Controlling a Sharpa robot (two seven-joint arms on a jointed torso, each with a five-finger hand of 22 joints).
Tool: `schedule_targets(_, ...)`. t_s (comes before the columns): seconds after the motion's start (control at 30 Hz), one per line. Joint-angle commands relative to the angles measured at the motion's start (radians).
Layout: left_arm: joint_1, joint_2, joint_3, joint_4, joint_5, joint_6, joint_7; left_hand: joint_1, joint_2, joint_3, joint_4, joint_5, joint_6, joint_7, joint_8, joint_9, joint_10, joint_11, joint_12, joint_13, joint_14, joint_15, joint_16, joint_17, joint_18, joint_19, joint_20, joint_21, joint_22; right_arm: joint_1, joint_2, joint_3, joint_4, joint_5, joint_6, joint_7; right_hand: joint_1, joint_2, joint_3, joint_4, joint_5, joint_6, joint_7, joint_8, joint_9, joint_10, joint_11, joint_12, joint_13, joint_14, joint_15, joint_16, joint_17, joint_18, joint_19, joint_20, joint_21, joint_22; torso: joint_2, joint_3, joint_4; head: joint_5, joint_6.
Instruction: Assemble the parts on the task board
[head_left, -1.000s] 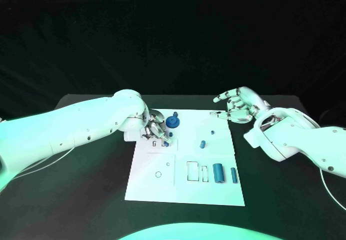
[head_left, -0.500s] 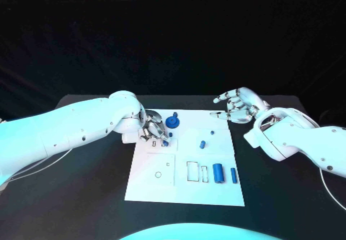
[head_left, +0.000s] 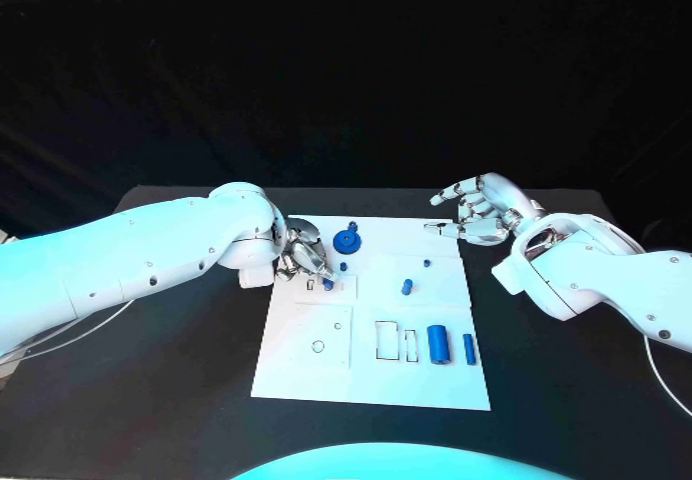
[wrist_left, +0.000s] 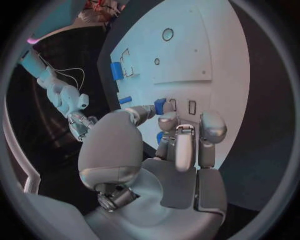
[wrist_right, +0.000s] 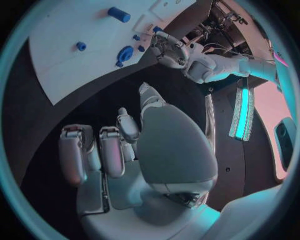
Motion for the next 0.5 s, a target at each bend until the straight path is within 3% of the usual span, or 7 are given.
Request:
schedule_targets(0.03, -0.007, -0.007, 0.000, 0.020, -0.116, -0.081, 0.011, -0.008, 0.000, 0.212, -0.206, 0.004, 0.006, -0.003, 0.007, -0.001, 0.009, 0.001, 0.005, 0.004, 0.082, -0.007, 0.006, 0.189, -0.014, 0.011, 0.002, 0.007, 0.005, 0.000, -0.001, 0.000, 0.002, -0.003, 0.015, 0.004, 0.000, 0.007, -0.001, 0.001, 0.006, 0.006, 0.000, 0.004, 0.000, -0.006, -0.003, -0.005, -0.001, 0.068, -0.005, -0.005, 0.140, 0.008, 0.061, -0.006, -0.003, 0.216, 0.000, 0.0003, 0.0002, 0.001, -0.003)
schedule_targets(0.27, -0.031, -0.018, 0.000, 0.053, -0.201, -0.163, 0.018, -0.011, -0.006, 0.222, -0.213, 0.007, 0.013, -0.005, 0.007, 0.001, 0.018, -0.001, 0.012, 0.013, 0.083, -0.009, 0.007, 0.192, -0.018, 0.024, 0.000, 0.017, 0.024, 0.000, -0.001, 0.000, 0.002, -0.003, 0.014, 0.005, 0.000, 0.007, -0.001, 0.001, 0.006, 0.006, 0.000, 0.004, 0.000, -0.006, -0.003, -0.005, -0.001, 0.068, -0.005, -0.005, 0.140, 0.008, 0.061, -0.006, -0.003, 0.216, -0.001, -0.0010, 0.0005, 0.004, -0.003)
schedule_targets(0.5, -0.050, -0.018, 0.000, 0.064, -0.222, -0.193, 0.020, -0.013, -0.009, 0.227, -0.215, 0.008, 0.017, -0.006, 0.007, 0.001, 0.023, -0.002, 0.016, 0.019, 0.084, -0.010, 0.007, 0.193, -0.019, 0.029, -0.001, 0.020, 0.031, -0.001, 0.000, 0.000, 0.001, -0.003, 0.013, 0.006, -0.003, 0.008, -0.002, 0.002, 0.008, 0.006, 0.000, 0.004, 0.000, -0.006, -0.003, -0.005, -0.002, 0.068, -0.005, -0.005, 0.140, 0.008, 0.061, -0.007, -0.004, 0.215, 0.001, -0.0008, -0.0025, 0.006, -0.002)
